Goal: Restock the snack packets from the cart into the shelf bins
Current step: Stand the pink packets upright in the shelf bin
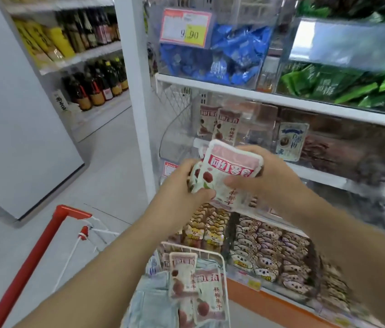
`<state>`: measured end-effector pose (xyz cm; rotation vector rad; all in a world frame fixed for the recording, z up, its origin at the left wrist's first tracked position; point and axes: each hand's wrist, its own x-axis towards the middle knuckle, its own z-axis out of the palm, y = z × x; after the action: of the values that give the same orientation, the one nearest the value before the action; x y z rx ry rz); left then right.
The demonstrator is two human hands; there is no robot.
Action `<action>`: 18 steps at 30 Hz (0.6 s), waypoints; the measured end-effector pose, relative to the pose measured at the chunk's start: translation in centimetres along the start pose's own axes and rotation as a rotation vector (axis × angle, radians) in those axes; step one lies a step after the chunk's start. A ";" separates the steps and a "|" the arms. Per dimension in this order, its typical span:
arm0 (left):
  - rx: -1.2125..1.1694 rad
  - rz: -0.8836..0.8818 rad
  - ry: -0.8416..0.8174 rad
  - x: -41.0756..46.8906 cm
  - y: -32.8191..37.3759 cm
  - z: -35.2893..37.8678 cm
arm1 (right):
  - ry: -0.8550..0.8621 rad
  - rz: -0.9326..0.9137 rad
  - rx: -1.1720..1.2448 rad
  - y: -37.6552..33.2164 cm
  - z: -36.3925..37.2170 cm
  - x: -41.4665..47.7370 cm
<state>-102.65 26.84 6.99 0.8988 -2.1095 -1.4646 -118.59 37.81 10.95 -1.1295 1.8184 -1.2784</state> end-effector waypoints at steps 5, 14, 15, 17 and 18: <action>0.117 0.130 0.026 7.5 2.1 -0.2 | 0.226 -0.070 0.035 0.0 -1.2 5.0; 0.215 0.084 -0.206 16.4 -0.2 2.6 | 0.295 0.006 -0.680 2.5 -3.4 10.7; 0.201 0.068 -0.242 17.0 -0.6 2.9 | 0.290 0.021 -0.742 2.9 -3.6 11.0; 0.166 0.029 -0.319 17.8 -1.2 3.5 | 0.254 0.052 -0.790 3.9 -3.9 11.2; 0.160 0.012 -0.352 18.1 -1.5 3.8 | 0.234 0.064 -0.784 4.2 -4.0 11.2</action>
<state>-117.50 16.10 3.83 0.7212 -2.5113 -1.5581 -128.03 29.96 7.98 -1.3232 2.6215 -0.6680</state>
